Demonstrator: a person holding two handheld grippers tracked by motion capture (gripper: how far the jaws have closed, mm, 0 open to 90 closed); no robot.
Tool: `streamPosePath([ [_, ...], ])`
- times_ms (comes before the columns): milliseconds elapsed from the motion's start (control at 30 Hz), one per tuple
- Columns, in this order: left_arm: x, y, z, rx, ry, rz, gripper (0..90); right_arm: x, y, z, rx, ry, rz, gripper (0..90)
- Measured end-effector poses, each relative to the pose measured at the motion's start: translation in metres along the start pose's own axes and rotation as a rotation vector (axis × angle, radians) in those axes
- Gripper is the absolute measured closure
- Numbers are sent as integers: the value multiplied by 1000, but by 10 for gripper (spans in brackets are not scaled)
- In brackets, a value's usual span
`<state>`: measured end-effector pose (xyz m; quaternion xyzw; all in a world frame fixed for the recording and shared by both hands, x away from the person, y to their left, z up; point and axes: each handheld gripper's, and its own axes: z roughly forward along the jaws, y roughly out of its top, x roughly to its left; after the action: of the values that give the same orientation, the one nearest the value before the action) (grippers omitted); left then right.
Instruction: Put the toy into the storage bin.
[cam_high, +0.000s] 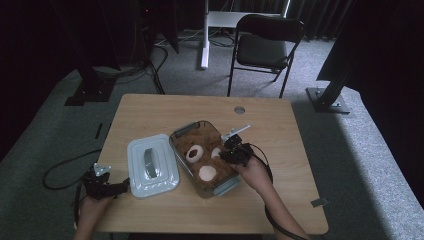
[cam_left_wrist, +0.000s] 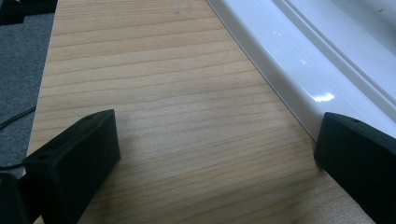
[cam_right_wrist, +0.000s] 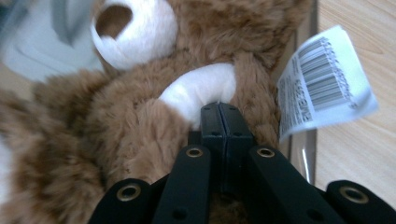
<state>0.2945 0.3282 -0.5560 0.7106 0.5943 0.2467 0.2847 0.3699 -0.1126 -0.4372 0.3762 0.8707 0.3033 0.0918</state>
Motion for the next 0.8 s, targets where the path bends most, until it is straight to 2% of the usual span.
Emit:
streamPosePath([
  [67,0,0,0,1,0,1,8,3,2,6,37,-5,-33,900],
  [100,0,0,0,1,0,1,8,3,2,6,37,-5,-33,900],
  [200,0,0,0,1,0,2,8,9,8,16,106,-44,-89,900],
  [233,0,0,0,1,0,2,8,9,8,16,106,-44,-89,900],
  [267,0,0,0,2,0,2,8,14,11,19,141,-62,-113,900],
  [367,0,0,0,1,0,2,8,12,12,20,148,-53,-112,900],
  [500,0,0,0,1,0,1,8,9,9,17,113,-41,-92,900],
  [633,0,0,0,-1,0,-1,8,1,2,2,-4,21,-13,891],
  [667,0,0,0,-1,0,-1,8,-1,1,-2,-19,42,-1,885],
  [700,0,0,0,-1,0,-1,8,-1,1,-2,-19,42,-1,885],
  [733,0,0,0,1,0,1,8,-3,-1,-8,-45,58,13,879],
  [767,0,0,0,1,1,3,8,-7,-2,-23,-86,92,49,837],
  [800,0,0,0,1,0,3,8,-7,-2,-31,-107,94,55,822],
])
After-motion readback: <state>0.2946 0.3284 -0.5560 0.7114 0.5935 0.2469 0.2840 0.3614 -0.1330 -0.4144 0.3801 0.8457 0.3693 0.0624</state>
